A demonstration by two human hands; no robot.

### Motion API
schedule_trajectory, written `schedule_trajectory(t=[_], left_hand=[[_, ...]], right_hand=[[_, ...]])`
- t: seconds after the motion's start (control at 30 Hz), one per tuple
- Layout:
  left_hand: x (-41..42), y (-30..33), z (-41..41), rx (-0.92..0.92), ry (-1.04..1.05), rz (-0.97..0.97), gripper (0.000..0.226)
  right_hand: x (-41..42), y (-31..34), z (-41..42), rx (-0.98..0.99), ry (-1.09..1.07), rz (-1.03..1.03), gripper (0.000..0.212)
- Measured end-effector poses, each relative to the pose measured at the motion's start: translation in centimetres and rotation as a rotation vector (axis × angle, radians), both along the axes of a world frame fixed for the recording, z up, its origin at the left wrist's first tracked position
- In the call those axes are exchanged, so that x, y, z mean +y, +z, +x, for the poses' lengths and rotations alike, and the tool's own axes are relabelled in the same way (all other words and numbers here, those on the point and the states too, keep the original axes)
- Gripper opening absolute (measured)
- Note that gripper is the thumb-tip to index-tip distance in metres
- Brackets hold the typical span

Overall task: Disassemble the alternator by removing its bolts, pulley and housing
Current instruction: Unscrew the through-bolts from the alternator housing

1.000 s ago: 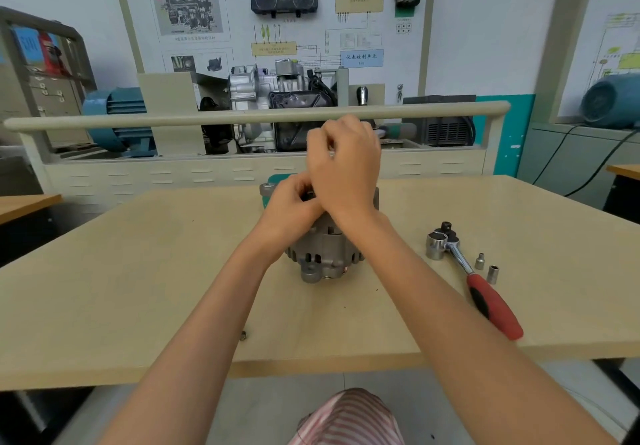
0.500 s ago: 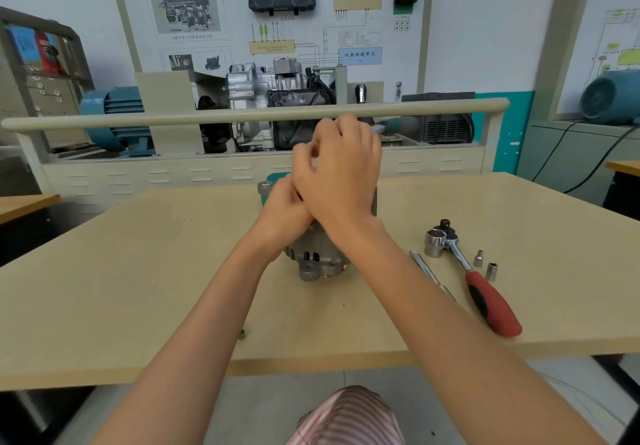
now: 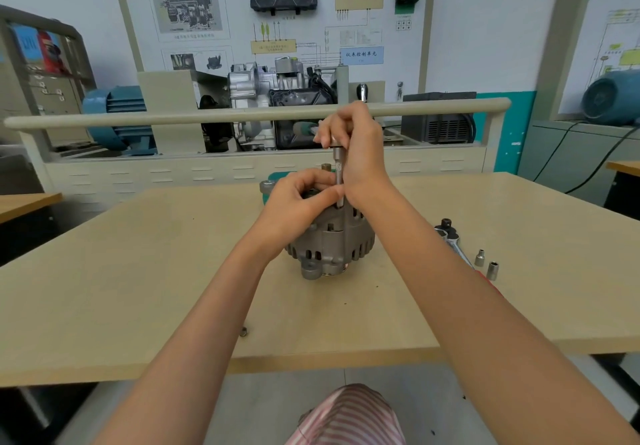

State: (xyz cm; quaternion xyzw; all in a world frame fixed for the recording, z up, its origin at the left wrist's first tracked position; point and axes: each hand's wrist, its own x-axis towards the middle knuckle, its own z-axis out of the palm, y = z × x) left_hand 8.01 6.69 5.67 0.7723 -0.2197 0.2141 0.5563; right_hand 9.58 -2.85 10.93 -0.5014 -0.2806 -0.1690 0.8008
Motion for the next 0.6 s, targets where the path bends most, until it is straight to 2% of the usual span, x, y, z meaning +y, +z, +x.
schedule_trajectory(t=[0.07,0.2,0.27,0.3,0.37,0.47,0.5,0.6], left_hand=[[0.1,-0.1,0.0,-0.007,-0.011,-0.009,0.017],[0.4,-0.2,0.0,-0.021,-0.014,0.008,0.028],[0.4,-0.3,0.2,-0.002,0.007,0.002,0.028],[0.4,-0.2,0.2,0.004,0.018,0.000,0.028],[0.2,-0.2,0.1,0.001,0.029,-0.005,0.025],[0.0,-0.3,-0.1,-0.017,0.013,-0.033,0.010],[-0.1,-0.3,-0.2,-0.019,0.008,-0.037,0.008],[-0.2,-0.2,-0.2,-0.003,0.006,-0.039,0.006]], right_hand=[[0.5,-0.4,-0.4,-0.074,-0.122,-0.089,0.042],[1.4,-2.0,-0.9,-0.372,-0.842,-0.531,0.025],[1.5,-2.3,-1.2,-0.381,-1.174,-0.785,0.019],[1.4,-2.2,-1.2,-0.365,-1.240,-0.899,0.022],[0.7,-1.6,-1.0,-0.396,-1.136,-1.027,0.028],[-0.9,-0.3,-0.7,-0.441,-0.648,-0.966,0.033],[-1.3,0.1,-0.5,-0.458,-0.570,-0.968,0.035],[-2.0,0.9,0.3,-0.578,-0.600,-1.092,0.025]])
